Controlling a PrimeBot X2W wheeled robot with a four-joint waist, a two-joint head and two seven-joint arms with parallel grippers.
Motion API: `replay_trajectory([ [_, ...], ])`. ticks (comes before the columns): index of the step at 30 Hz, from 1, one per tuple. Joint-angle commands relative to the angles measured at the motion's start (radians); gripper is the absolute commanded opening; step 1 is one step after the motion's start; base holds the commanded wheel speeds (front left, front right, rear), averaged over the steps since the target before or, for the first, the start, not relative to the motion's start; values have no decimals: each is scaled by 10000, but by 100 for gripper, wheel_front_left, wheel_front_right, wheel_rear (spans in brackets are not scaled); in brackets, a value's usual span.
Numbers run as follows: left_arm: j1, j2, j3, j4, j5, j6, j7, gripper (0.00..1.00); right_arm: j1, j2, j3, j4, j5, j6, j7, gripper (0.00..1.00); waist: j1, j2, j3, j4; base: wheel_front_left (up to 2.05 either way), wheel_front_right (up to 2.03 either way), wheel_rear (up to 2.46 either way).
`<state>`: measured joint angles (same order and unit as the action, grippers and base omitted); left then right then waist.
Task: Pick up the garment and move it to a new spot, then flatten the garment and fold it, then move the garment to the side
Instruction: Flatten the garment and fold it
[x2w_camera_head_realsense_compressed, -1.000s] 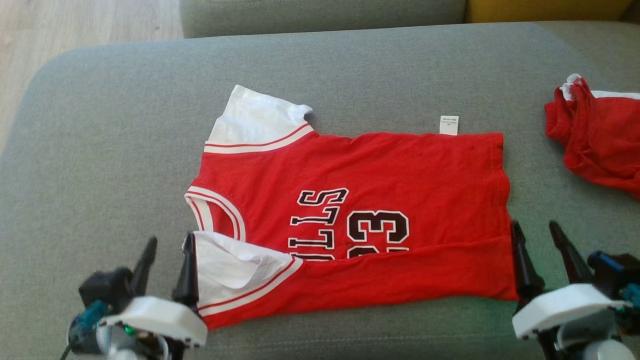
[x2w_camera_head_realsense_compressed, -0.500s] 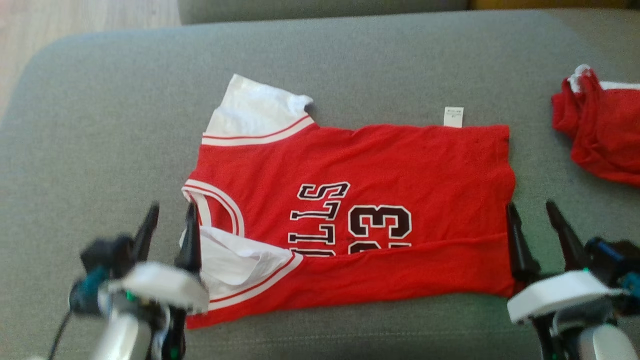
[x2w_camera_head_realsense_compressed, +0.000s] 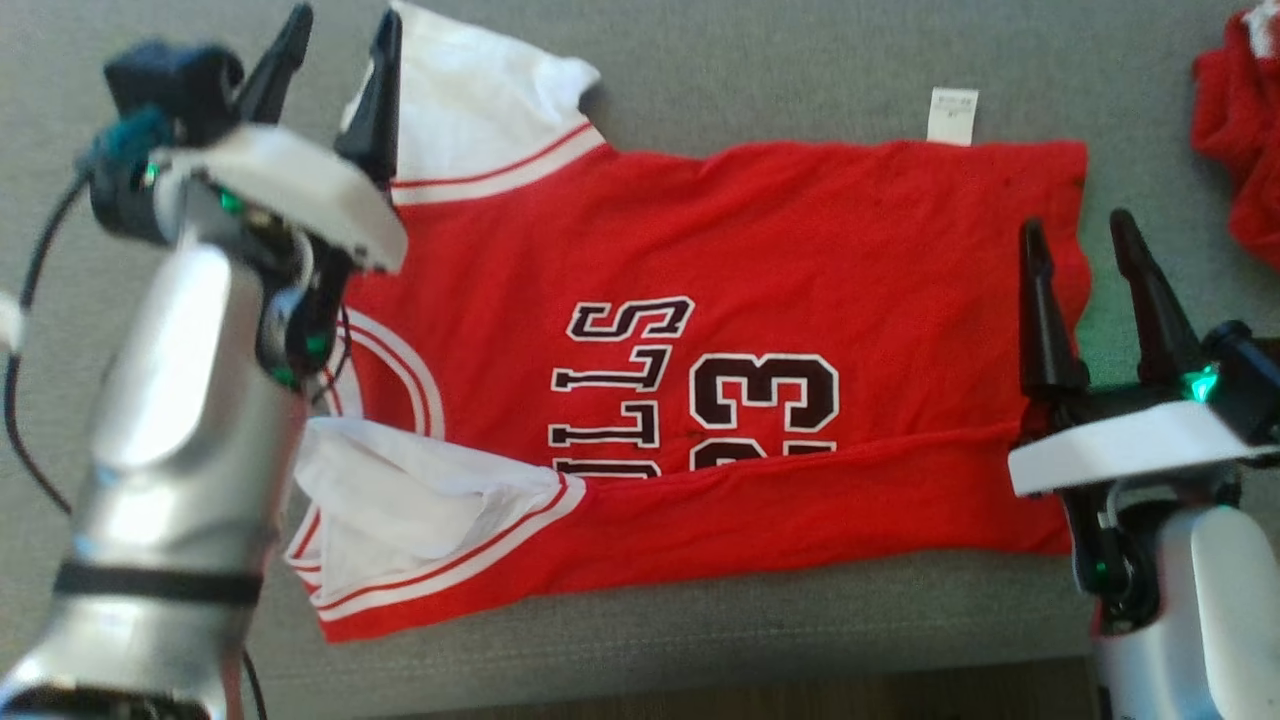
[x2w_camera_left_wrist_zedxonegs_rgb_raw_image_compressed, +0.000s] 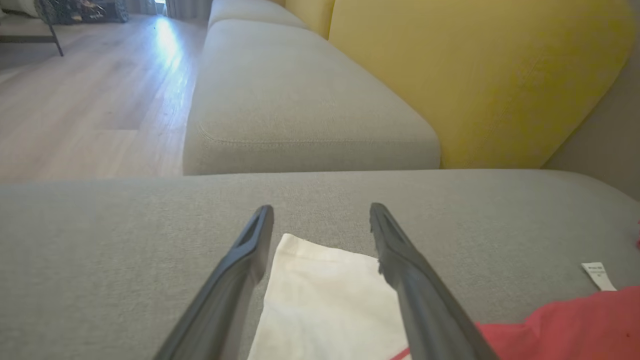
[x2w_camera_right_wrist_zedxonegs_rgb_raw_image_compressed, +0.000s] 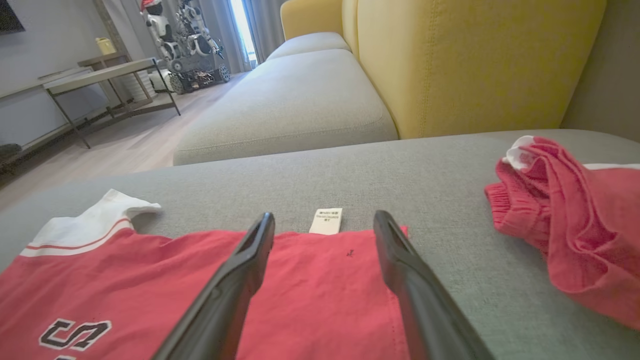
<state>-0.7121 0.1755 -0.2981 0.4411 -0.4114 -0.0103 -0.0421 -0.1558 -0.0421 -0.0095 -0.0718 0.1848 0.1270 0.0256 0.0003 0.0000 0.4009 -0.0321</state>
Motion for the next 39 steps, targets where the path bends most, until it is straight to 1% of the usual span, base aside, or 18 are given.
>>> replay_trajectory([
  [1, -750, 225, 235, 242, -72, -143, 90, 100, -262, -81, 275, -286, -6, 37, -116, 100, -3, 0, 584, -247, 0, 0, 0],
  [4, -1663, 232, 159, 1586, -106, -420, 223, 100, -497, -81, 399, -175, 62, 37, -145, 100, -3, 0, 908, -455, 0, 0, 0],
  [8, -2559, 348, 15, 3253, -57, -662, 345, 100, -730, -81, 545, -1, 171, 37, -252, 100, -3, 0, 1224, -740, 0, 0, 0],
  [14, -3318, 508, -62, 5122, -26, -756, 313, 100, -868, -81, 601, 262, 303, 37, -399, 100, -3, 0, 1504, -1015, 0, 0, 0],
  [18, -3572, 399, -107, 5951, -65, -772, 143, 100, -958, -81, 448, 369, 312, 37, -410, 100, -3, 0, 1568, -1029, 0, 0, 0],
  [19, -3629, 357, -142, 6103, -69, -804, 96, 45, -1004, -81, 382, 381, 292, 37, -388, 100, -3, 0, 1576, -1015, 0, 0, 0],
  [20, -3680, 320, -181, 6236, -60, -826, 22, 0, -1070, -81, 314, 384, 275, 37, -366, 100, -3, 0, 1573, -993, 0, 0, 0],
  [27, -3973, 58, -412, 6614, -34, -986, -700, 0, -1618, -152, -130, 563, 196, 37, 178, 100, -3, 0, 1438, -726, 0, 0, 0],
  [34, -4450, -329, -638, 6558, 30, -1061, -1677, 0, -2519, -972, -315, 1664, 602, 37, 1571, 100, -3, 0, 1361, -105, 0, 0, 0],
  [39, -4608, -556, -756, 6234, 17, -1107, -2015, 0, -2867, -1331, -432, 2158, 846, 37, 2785, 100, -3, 0, 1343, 312, 0, 0, 0],
])
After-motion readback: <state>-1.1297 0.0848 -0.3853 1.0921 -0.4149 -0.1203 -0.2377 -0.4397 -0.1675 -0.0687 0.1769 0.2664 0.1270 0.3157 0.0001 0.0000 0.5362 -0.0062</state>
